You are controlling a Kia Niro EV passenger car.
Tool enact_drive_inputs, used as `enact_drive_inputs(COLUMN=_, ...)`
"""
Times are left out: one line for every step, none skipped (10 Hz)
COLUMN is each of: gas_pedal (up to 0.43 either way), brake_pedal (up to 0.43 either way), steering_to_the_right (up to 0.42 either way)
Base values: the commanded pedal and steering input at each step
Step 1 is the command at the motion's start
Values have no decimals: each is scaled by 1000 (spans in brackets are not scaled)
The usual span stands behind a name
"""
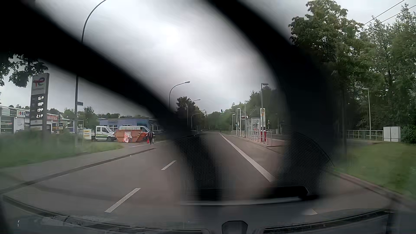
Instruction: Follow the waypoints while adhering to traffic rules and regulations
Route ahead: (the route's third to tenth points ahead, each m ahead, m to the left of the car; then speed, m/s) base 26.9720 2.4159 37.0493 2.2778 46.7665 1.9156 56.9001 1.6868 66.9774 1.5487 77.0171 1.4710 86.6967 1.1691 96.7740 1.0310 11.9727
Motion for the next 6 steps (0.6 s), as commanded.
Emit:
enact_drive_inputs(gas_pedal=98, brake_pedal=0, steering_to_the_right=0)
enact_drive_inputs(gas_pedal=98, brake_pedal=0, steering_to_the_right=-1)
enact_drive_inputs(gas_pedal=98, brake_pedal=0, steering_to_the_right=0)
enact_drive_inputs(gas_pedal=98, brake_pedal=0, steering_to_the_right=0)
enact_drive_inputs(gas_pedal=110, brake_pedal=0, steering_to_the_right=0)
enact_drive_inputs(gas_pedal=110, brake_pedal=0, steering_to_the_right=0)
